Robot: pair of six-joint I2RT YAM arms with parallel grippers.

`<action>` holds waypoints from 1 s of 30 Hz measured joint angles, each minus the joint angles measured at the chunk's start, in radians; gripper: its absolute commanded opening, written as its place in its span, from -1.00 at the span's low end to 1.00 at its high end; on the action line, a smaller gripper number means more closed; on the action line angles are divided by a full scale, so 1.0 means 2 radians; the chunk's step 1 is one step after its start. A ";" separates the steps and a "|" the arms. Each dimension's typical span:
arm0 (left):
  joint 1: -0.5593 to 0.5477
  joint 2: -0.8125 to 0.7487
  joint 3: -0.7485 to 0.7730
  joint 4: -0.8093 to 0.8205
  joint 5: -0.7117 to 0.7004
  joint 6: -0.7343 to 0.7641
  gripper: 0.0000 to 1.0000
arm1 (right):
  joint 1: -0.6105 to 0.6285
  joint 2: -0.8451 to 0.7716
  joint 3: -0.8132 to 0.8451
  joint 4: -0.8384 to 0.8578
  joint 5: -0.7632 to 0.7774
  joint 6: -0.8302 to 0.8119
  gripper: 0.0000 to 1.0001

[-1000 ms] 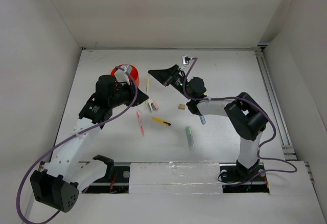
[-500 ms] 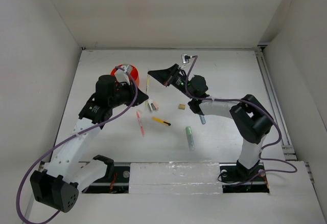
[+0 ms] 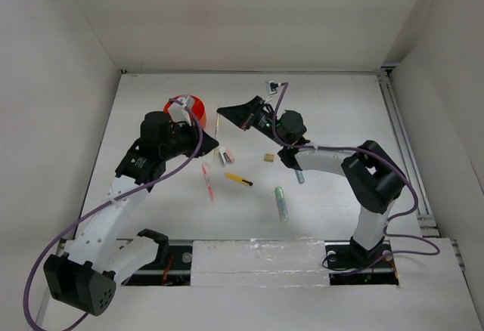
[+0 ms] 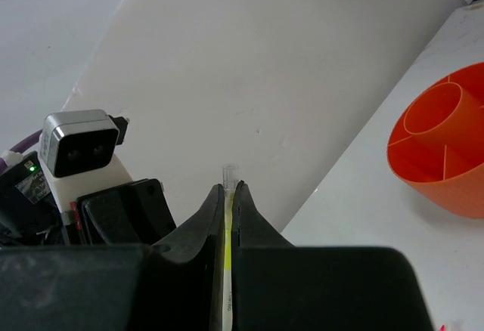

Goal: Sort the stationery into containers
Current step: Cap the pen

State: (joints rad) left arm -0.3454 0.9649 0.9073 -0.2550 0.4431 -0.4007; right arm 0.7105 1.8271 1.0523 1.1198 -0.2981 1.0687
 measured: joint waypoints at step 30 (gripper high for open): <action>-0.033 -0.040 -0.033 0.048 -0.076 -0.069 -1.00 | 0.008 -0.010 0.000 0.009 -0.010 0.037 -1.00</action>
State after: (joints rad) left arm -0.4110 0.8852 0.8413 -0.1596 0.2905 -0.5396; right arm 0.7269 1.8065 1.0527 1.1378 -0.3187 1.1431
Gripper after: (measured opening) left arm 0.057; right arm 0.046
